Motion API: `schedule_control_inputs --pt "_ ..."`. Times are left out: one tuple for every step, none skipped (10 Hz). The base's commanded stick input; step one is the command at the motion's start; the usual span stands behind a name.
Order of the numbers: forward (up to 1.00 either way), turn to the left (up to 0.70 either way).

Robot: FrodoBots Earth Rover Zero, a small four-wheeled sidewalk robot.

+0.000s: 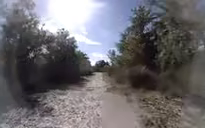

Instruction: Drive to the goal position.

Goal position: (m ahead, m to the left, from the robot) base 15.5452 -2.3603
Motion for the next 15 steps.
schedule_control_inputs --pt "0.85 0.0" --pt "0.85 0.0" --pt "0.85 0.0" --pt "0.85 0.0" --pt "0.85 0.0" --pt "0.85 0.0" --pt "0.85 0.0" --pt "0.85 0.0" --pt "0.85 0.0" --pt "0.85 0.0" --pt "0.85 0.0" --pt "0.85 0.0" --pt "0.85 0.0" --pt "0.85 0.0" --pt "0.85 0.0"
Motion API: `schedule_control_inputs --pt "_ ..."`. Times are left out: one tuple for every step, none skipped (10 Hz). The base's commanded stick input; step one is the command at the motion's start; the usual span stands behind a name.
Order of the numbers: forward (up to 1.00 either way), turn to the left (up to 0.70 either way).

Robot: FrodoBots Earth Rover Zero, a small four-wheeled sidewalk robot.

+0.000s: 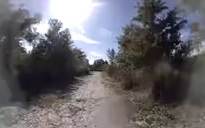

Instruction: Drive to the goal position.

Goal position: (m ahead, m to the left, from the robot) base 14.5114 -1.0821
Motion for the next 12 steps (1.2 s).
schedule_control_inputs --pt "0.85 0.0" --pt "0.85 0.0" --pt "0.85 0.0" --pt "0.85 0.0" --pt "0.85 0.0" --pt "0.85 0.0" --pt "0.85 0.0" --pt "0.85 0.0" --pt "0.85 0.0" --pt "0.85 0.0" --pt "0.85 0.0" --pt "0.85 0.0"
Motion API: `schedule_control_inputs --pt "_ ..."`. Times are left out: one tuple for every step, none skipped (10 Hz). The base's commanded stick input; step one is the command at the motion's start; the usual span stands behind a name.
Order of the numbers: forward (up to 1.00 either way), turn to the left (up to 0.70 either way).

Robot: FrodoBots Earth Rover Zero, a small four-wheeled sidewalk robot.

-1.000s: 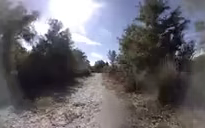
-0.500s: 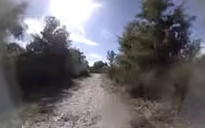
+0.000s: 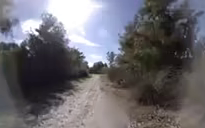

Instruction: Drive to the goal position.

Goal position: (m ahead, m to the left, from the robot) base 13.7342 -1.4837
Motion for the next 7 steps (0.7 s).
schedule_control_inputs --pt "0.85 0.0" --pt "0.85 0.0" --pt "0.85 0.0" --pt "0.85 0.0" --pt "0.85 0.0" --pt "0.85 0.28" --pt "0.85 0.34"
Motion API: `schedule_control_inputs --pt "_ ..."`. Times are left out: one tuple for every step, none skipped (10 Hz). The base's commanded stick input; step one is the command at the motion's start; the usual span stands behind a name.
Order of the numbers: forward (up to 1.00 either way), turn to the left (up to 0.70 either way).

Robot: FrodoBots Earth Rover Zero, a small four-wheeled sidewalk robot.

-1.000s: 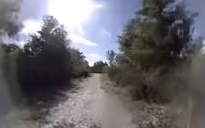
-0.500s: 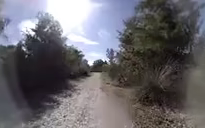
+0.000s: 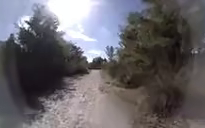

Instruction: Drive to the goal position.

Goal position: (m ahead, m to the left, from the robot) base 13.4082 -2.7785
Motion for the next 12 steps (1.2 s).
schedule_control_inputs --pt "0.85 0.28" --pt "0.85 0.14" --pt "0.85 0.0" --pt "0.85 0.06" --pt "0.85 0.34" --pt "0.85 0.33" --pt "0.85 0.14" --pt "0.85 0.0" --pt "0.85 0.0" --pt "0.85 0.0" --pt "0.85 0.0" --pt "0.85 0.0"
